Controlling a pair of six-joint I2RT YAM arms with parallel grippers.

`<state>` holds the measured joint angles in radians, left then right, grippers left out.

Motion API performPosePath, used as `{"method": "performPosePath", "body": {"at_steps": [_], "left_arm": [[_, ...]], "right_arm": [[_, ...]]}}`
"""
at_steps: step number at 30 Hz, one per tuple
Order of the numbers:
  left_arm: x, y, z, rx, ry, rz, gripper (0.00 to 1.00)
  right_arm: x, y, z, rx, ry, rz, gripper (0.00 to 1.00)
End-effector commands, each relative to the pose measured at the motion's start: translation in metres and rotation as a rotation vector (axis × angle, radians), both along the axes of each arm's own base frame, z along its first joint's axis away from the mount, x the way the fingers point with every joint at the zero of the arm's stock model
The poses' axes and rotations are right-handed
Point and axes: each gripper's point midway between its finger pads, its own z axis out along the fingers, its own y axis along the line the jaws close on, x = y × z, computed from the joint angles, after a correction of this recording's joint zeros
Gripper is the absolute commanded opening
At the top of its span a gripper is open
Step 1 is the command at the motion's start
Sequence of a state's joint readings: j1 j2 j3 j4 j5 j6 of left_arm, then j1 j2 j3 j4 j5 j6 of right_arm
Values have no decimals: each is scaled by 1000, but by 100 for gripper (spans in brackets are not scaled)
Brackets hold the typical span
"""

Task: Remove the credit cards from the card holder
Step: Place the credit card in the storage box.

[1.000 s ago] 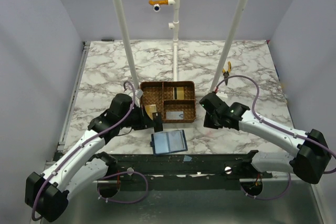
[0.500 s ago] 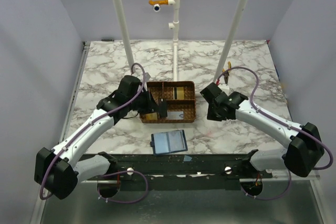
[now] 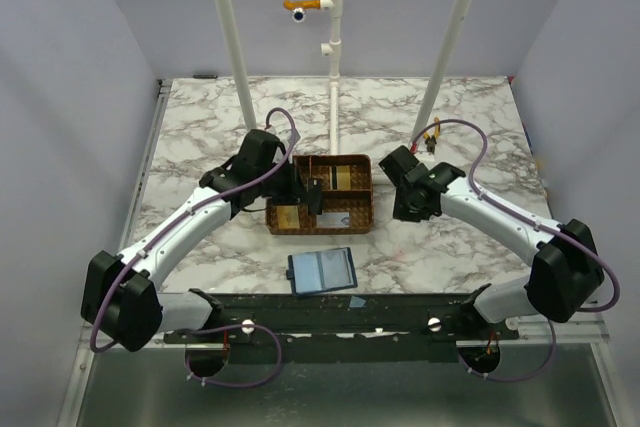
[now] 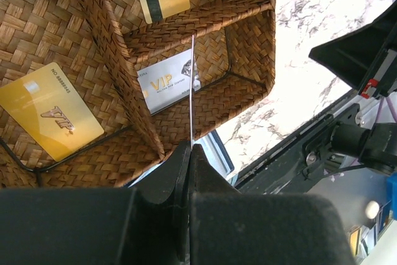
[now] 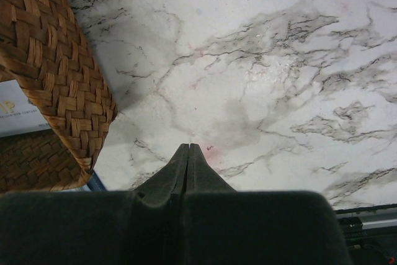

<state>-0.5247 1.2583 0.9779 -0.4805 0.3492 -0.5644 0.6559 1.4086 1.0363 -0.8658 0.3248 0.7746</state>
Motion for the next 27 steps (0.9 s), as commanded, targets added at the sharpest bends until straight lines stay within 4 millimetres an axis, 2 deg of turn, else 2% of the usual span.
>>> {"method": "performPosePath", "body": {"at_steps": [1,18,27], "left_arm": [[3,-2,2,17,-21,-47,0],[3,-10,-6,43,-15,-105,0],[1,-21,-8,84,-25,-156,0]], "right_arm": [[7,-2,4,-17,19,8,1],[30,7,2,-9,37,31,1],[40,6,-1,-2,43,35,1]]}}
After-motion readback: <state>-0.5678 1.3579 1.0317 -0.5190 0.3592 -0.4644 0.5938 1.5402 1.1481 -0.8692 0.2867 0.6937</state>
